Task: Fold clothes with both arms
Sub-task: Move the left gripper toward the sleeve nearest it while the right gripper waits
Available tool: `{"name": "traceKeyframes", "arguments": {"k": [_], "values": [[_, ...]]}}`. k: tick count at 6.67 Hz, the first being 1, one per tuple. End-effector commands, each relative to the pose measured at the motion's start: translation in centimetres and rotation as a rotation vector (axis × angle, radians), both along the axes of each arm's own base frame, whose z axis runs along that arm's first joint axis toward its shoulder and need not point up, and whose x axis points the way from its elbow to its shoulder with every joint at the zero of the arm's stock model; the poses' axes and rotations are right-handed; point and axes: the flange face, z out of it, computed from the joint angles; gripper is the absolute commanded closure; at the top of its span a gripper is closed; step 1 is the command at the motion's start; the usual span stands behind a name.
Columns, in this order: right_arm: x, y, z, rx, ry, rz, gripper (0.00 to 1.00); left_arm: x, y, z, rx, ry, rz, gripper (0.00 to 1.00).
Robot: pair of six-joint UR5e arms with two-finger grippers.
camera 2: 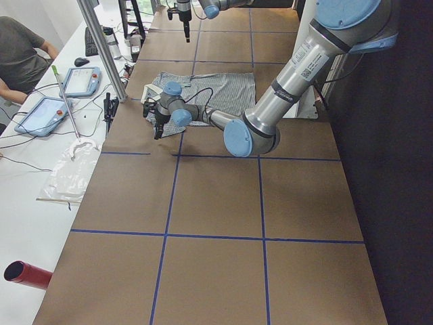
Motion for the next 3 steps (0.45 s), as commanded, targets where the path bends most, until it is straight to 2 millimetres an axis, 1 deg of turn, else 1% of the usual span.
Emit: {"name": "traceKeyframes", "arguments": {"k": [1, 3], "values": [[0.01, 0.01, 0.1, -0.003, 0.002, 0.002, 0.0, 0.37, 0.05, 0.57, 0.002, -0.017, -0.003, 0.11], [0.02, 0.04, 0.04, -0.001, 0.001, 0.002, 0.0, 0.99, 0.49, 0.55, 0.003, -0.016, 0.006, 0.12]]}}
